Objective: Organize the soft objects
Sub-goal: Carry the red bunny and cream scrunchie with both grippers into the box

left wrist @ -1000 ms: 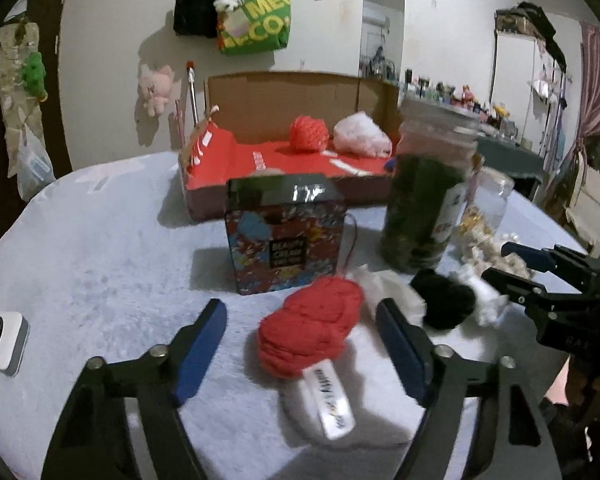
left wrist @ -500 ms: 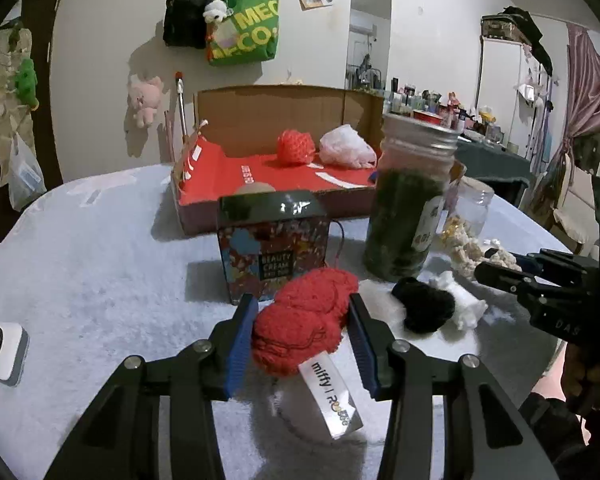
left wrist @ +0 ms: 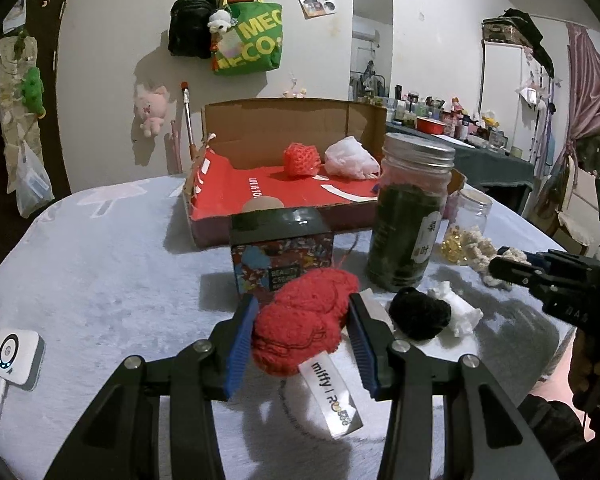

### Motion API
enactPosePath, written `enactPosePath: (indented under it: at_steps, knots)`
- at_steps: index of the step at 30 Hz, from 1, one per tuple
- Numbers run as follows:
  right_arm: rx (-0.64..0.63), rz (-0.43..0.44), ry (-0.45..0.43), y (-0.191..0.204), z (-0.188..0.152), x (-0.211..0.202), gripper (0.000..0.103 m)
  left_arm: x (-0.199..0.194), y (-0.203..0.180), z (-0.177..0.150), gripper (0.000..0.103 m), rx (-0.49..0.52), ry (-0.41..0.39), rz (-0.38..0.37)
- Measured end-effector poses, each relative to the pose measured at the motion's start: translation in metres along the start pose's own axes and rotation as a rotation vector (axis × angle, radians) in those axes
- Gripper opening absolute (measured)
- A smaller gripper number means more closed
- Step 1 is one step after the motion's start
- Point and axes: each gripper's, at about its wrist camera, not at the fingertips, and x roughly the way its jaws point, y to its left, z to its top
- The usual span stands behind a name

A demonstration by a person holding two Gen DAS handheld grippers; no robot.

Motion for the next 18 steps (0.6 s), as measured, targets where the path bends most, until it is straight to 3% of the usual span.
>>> enactPosePath:
  at_steps: [13, 18]
  knots:
    - [0.109, 0.028, 0.014, -0.042, 0.004, -0.013, 0.026, -0.007, 0.049, 0.003, 0.048, -0.055, 0.024, 0.070]
    - [0.147, 0.046, 0.030, -0.059, 0.007, -0.014, 0.026, 0.002, 0.066, 0.005, 0.048, -0.069, 0.044, 0.059]
